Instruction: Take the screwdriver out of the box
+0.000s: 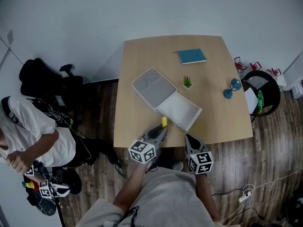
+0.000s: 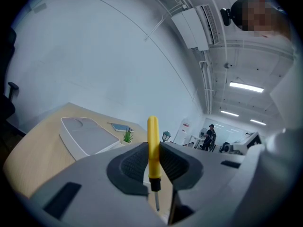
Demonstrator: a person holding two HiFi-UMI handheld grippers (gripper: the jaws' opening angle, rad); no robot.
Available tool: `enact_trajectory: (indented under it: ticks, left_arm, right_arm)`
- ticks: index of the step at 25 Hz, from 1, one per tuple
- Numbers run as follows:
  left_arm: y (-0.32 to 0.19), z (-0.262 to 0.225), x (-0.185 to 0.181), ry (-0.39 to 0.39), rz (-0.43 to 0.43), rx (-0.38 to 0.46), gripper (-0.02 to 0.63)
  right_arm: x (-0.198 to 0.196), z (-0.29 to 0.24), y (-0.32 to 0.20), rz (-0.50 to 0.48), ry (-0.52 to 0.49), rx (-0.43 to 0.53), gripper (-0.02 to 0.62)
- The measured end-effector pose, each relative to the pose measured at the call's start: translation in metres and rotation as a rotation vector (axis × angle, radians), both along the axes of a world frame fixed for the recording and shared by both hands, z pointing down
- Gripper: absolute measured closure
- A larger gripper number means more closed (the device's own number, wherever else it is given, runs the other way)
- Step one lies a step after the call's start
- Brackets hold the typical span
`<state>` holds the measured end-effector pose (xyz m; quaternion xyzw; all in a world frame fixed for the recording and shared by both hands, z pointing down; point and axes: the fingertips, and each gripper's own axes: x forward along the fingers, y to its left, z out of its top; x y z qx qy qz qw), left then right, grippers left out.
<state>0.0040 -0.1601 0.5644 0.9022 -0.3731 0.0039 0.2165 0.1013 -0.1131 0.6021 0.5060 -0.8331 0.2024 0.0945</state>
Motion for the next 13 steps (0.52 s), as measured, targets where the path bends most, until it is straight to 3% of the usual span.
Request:
enact_trajectory:
  ticks: [13]
  left_arm:
    - [0.0001,-0.0045,0.003,-0.019,0.032,0.013,0.537]
  right_arm:
    - [-0.0106,-0.0051,-0.0047,-0.01,0.01,0.012,0.594]
